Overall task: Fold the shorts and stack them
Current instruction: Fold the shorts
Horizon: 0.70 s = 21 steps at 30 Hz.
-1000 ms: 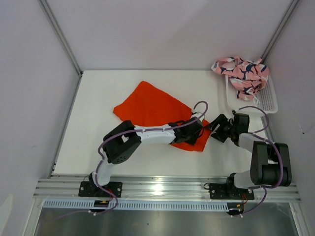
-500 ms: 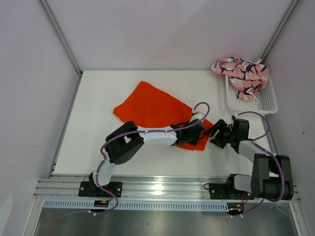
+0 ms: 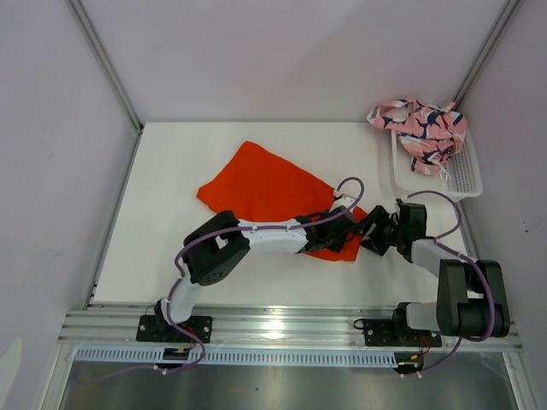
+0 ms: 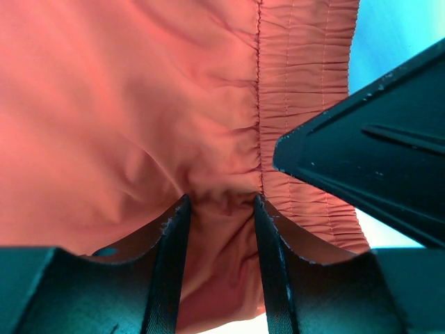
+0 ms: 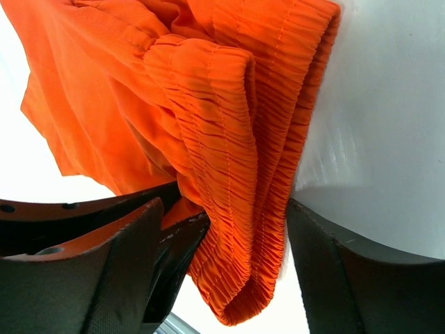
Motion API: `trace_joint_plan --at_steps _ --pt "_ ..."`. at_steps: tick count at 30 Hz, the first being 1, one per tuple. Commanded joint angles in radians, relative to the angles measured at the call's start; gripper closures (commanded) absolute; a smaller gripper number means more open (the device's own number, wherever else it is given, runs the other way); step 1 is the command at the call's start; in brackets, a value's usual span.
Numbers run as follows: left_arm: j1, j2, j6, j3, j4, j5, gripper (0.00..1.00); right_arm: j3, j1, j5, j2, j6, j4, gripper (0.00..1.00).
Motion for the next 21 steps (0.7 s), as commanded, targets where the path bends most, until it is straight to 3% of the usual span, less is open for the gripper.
trace_joint_plan --at_steps 1,6,12,21 --pt "-0.003 0.029 -0.005 -0.013 -0.003 0.046 0.55 -0.001 0.010 0.049 0.034 -0.007 -0.067 0.27" --pt "-0.003 0.033 -0.008 -0.019 0.019 0.086 0.54 -0.057 0.001 -0.035 0.015 0.052 0.062 0.47" --pt "0.010 0.022 -0.011 -0.060 0.072 0.132 0.54 -0.113 -0.008 -0.037 -0.041 0.094 0.138 0.49" --pt "0.014 0.020 -0.025 -0.088 0.118 0.212 0.54 -0.037 -0.005 -0.020 0.019 0.091 0.174 0.45"
